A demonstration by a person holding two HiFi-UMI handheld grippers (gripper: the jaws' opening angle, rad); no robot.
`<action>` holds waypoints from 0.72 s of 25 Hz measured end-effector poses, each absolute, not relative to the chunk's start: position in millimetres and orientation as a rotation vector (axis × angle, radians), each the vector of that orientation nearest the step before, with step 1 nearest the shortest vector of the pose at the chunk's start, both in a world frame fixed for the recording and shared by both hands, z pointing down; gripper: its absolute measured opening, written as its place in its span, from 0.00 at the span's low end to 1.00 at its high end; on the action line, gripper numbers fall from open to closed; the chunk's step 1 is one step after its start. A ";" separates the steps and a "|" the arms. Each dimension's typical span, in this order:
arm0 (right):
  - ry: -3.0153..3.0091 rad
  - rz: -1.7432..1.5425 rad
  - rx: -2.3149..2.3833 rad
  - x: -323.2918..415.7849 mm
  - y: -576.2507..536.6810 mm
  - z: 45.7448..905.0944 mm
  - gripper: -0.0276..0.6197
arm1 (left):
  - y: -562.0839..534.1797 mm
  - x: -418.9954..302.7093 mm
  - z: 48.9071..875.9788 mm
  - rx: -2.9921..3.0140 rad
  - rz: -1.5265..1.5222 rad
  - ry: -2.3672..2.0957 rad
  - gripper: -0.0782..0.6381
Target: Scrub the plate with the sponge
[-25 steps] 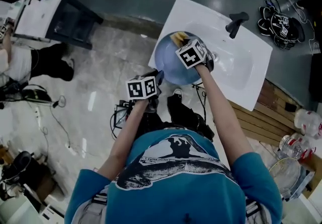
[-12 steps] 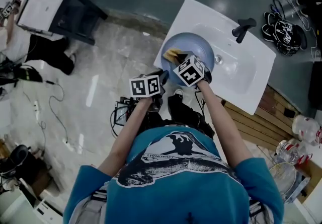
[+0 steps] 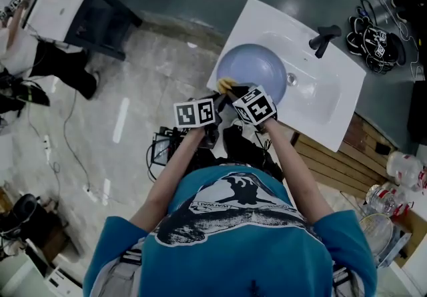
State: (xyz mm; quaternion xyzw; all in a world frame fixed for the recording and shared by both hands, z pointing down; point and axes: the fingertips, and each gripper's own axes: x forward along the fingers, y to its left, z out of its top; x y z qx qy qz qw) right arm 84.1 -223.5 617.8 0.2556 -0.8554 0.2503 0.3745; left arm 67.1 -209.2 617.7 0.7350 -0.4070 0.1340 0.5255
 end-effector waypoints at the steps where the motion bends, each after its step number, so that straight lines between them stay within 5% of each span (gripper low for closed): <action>1: -2.192 0.646 0.653 84.7 -223.7 617.4 0.09 | -209.2 67.3 617.6 1.757 0.319 -0.974 0.23; 18: -1.947 0.361 1.051 211.0 -347.2 606.9 0.09 | -210.9 71.0 617.7 1.756 0.294 -0.962 0.23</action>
